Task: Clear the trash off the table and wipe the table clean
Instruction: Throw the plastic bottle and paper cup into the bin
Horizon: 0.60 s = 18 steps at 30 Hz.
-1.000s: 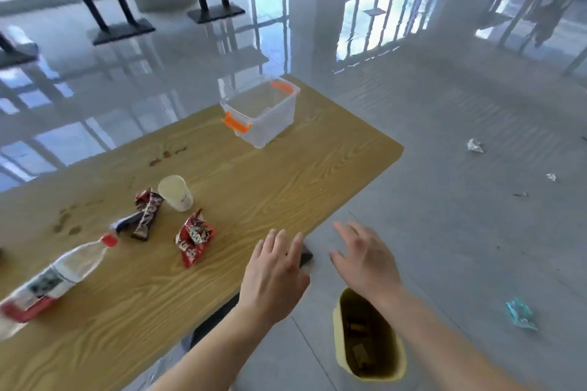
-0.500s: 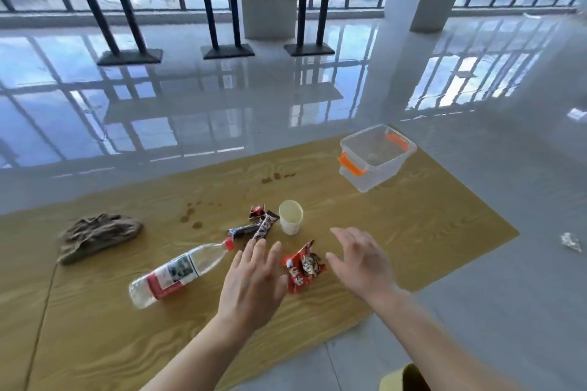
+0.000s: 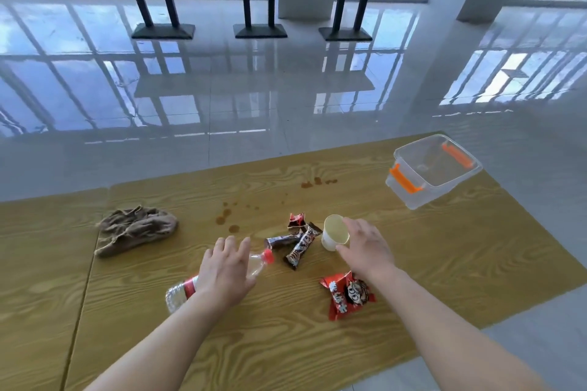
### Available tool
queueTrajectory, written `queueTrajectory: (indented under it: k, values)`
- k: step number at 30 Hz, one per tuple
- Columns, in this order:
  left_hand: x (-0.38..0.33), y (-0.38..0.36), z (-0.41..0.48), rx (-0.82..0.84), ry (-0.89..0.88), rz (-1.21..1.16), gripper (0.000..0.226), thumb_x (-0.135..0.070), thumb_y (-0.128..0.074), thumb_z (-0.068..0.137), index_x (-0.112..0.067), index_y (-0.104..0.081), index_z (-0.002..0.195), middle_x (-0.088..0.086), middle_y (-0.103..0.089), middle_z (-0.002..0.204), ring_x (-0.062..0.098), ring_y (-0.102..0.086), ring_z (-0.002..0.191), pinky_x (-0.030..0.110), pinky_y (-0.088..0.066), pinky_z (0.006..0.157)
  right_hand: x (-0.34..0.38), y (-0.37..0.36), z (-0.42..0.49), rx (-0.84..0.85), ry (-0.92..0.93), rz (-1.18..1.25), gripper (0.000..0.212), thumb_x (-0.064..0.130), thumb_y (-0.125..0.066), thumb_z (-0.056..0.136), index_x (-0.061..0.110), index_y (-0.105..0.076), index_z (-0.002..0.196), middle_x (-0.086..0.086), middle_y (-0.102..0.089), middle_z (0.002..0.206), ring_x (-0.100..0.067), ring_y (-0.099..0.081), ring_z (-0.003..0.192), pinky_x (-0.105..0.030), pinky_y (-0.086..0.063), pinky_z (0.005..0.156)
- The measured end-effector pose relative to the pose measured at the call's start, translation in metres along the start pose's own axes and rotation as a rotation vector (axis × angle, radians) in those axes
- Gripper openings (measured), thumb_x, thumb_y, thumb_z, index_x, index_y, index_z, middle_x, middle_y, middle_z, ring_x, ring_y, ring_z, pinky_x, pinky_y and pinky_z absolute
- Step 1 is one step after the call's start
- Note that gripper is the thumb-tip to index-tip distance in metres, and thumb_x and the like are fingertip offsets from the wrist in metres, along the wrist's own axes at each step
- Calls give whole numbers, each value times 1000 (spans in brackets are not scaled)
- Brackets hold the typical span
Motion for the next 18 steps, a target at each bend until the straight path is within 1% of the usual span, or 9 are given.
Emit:
queueTrajectory:
  k: [2, 4, 5, 7, 9, 11, 13, 15, 18]
  values:
    - [7, -5, 5, 66, 64, 4, 79, -50, -61, 78, -24, -29, 146, 8, -45, 138, 28, -40, 129, 42, -41, 103, -1, -5, 15, 61, -15, -15, 71, 44, -59, 92, 26, -25, 151, -5, -33, 153, -30, -35, 137, -42, -36, 109]
    - [12, -12, 6, 132, 111, 10, 80, -47, -64, 75, -27, -29, 144, 6, -46, 135, 26, -44, 123, 39, -42, 99, -5, -13, 28, 155, -38, -27, 84, 47, -61, 90, 33, -9, 155, 0, -10, 163, -36, -18, 146, -47, -28, 115]
    - [13, -16, 6, 161, 127, 6, 79, -44, -65, 75, -28, -29, 144, 6, -46, 134, 26, -46, 121, 37, -43, 97, -6, -16, 33, 199, -40, -30, 89, 46, -63, 89, 36, -3, 155, 2, -1, 164, -37, -12, 148, -49, -26, 116]
    - [16, -22, 6, 202, 152, 2, 79, -38, -65, 77, -30, -27, 145, 5, -46, 133, 25, -50, 118, 35, -44, 93, -7, -23, 41, 254, -30, -39, 96, 44, -67, 88, 40, 3, 154, 5, 6, 164, -38, -6, 149, -50, -23, 117]
    - [19, -28, 8, 214, 166, 10, 78, -32, -62, 79, -29, -24, 147, 4, -49, 131, 24, -53, 114, 35, -45, 89, -8, -30, 47, 270, -19, -50, 97, 41, -68, 87, 40, 2, 154, 5, 5, 164, -38, -6, 149, -49, -21, 118]
    - [19, -29, 8, 210, 173, 20, 77, -32, -60, 79, -29, -23, 147, 2, -52, 130, 23, -54, 113, 34, -44, 88, -9, -35, 52, 260, -5, -52, 93, 37, -69, 88, 38, -3, 154, 3, -2, 164, -37, -13, 148, -48, -22, 118]
    - [18, -28, 8, 197, 176, 18, 74, -34, -58, 79, -29, -25, 145, 0, -54, 125, 23, -56, 111, 33, -44, 85, -10, -38, 56, 219, 17, -48, 86, 34, -66, 90, 35, -9, 154, -1, -15, 161, -32, -27, 143, -44, -29, 116]
    - [15, -23, 9, 169, 182, 3, 68, -33, -55, 78, -29, -30, 141, -1, -56, 116, 23, -57, 104, 33, -41, 78, -11, -38, 59, 171, 39, -35, 78, 33, -64, 91, 31, -16, 152, -2, -27, 153, -26, -38, 133, -40, -36, 111]
    - [9, -15, 10, 110, 183, -29, 65, -34, -54, 75, -29, -35, 137, -2, -56, 110, 23, -58, 98, 32, -38, 73, -12, -34, 59, 123, 48, -11, 71, 29, -65, 90, 26, -24, 148, -2, -35, 146, -23, -45, 123, -37, -41, 102]
Point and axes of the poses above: each hand's wrist, its own z-axis towards the middle knuckle, its own y-axis out of the back of the hand, x = y × z, the point moved 2 cm from there along z, towards the middle knuckle
